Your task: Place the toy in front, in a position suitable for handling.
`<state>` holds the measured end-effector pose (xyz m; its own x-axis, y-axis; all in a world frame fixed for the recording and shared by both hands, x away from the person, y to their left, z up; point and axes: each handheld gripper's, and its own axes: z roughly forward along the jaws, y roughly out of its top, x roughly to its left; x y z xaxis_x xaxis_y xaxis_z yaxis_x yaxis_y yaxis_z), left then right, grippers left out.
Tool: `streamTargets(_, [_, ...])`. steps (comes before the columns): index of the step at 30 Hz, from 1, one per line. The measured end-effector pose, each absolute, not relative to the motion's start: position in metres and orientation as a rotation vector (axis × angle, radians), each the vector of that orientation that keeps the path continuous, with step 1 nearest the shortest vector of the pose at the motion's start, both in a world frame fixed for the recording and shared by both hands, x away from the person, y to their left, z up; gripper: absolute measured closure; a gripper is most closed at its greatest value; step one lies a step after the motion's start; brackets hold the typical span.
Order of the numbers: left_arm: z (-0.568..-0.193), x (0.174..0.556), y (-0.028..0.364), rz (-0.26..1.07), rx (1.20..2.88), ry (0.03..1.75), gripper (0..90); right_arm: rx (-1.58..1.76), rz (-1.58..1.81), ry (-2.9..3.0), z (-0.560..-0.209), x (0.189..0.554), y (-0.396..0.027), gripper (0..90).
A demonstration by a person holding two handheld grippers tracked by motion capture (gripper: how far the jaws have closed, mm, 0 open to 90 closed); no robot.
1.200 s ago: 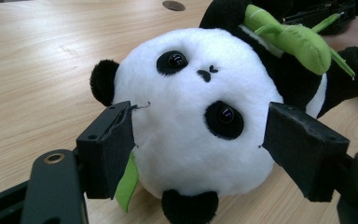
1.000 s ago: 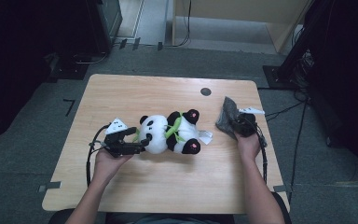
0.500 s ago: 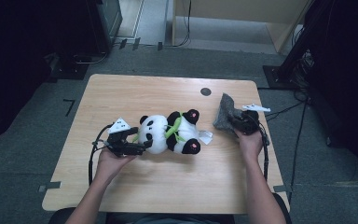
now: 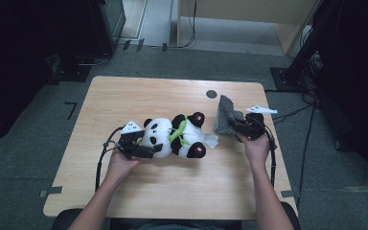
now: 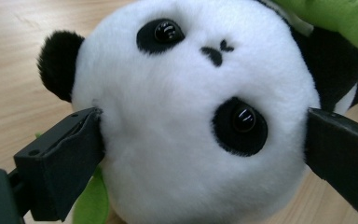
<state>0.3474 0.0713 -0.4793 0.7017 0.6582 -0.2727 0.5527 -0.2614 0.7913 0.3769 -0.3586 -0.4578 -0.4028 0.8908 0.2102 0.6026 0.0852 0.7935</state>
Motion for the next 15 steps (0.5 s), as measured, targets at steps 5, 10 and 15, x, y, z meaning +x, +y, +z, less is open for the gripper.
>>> streamTargets(5, [-0.485,0.348,0.072,0.152,1.917,0.910,0.0,1.447,1.228,2.066,-0.448,0.370,-0.355,78.0])
streamTargets(10, [-0.488,0.344,0.070,0.193,1.947,0.887,2.9,1.413,1.238,2.074,-0.440,0.367,-0.351,77.8])
streamTargets(15, [-0.487,0.342,0.071,0.205,1.961,0.886,14.5,1.394,1.255,2.098,-0.434,0.368,-0.345,78.1])
